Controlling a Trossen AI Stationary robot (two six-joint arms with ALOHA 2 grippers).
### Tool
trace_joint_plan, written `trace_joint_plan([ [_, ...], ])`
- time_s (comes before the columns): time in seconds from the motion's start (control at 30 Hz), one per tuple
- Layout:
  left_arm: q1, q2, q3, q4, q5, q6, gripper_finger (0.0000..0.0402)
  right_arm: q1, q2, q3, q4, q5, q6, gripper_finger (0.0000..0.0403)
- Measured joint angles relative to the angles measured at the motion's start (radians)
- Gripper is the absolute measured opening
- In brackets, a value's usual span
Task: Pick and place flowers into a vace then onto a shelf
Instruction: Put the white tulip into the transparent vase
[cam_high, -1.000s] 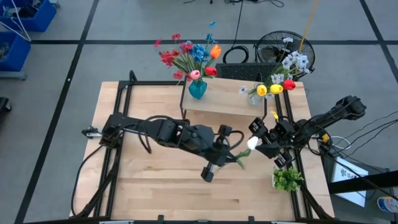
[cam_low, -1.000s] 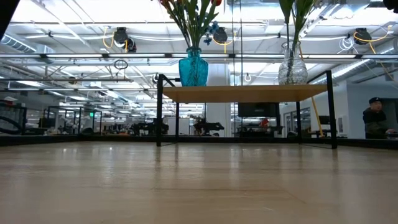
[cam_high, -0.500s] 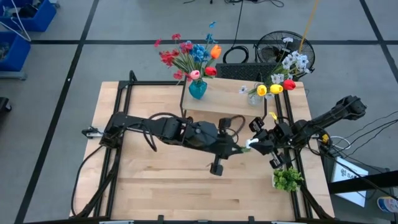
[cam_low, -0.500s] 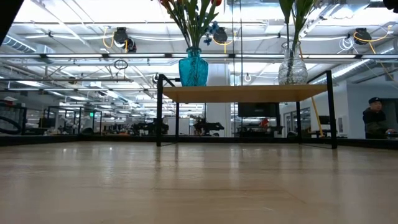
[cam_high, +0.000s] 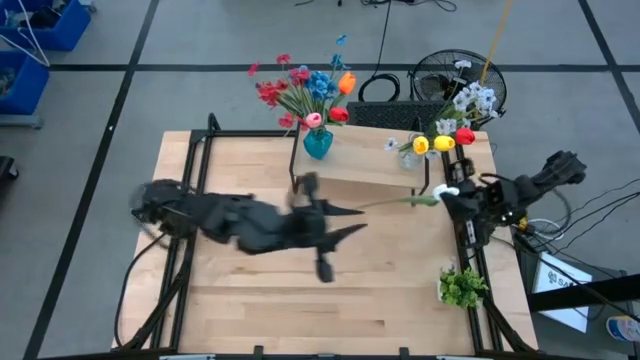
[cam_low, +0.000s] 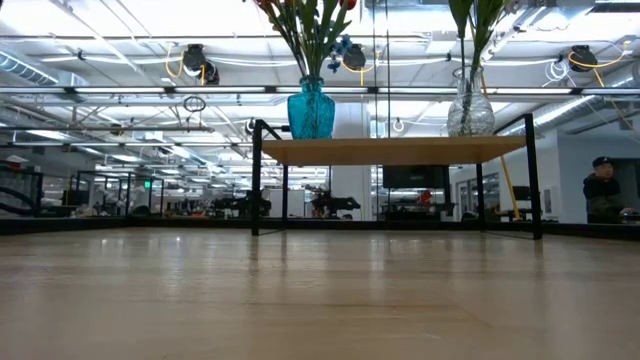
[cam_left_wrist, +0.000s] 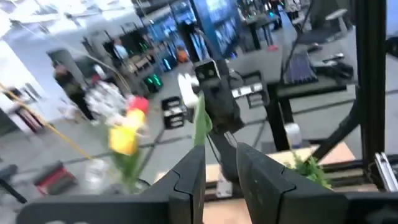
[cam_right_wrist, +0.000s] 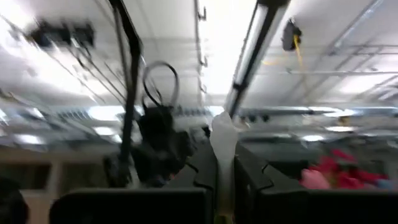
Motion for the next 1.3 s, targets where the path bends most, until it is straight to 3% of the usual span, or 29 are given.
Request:
trace_joint_plan([
  [0.13, -0.049, -0.071, 0.0, 0.002, -0.082, 0.057, 0.0097, 0.101, -0.034, 0.135, -0.292, 0.239, -0.139, 0.0014],
  [0.27, -0.086, -0.124, 0.0, -0.002, -0.167, 0.089, 0.0097, 0.209, 0.028, 0.311, -0.493, 0.524, -0.299, 0.0014],
  [0.47, -0.111, -0.168, 0.0, -0.022, -0.252, 0.132, 0.0097, 0.315, 0.193, 0.534, -0.494, 0.874, -0.572, 0.0013],
  [0.57, -0.105, -0.17, 0.0, -0.054, -0.276, 0.138, 0.0097, 0.34, 0.274, 0.571, -0.495, 0.973, -0.725, 0.0013],
  [0.9, -0.048, -0.168, -0.001, -0.163, -0.276, 0.128, 0.0097, 0.346, 0.388, 0.572, -0.504, 0.952, -0.931, 0.0012],
  [1.3, -0.035, -0.168, -0.001, -0.166, -0.239, 0.105, 0.0097, 0.316, 0.297, 0.498, -0.471, 0.798, -0.845, 0.0011],
])
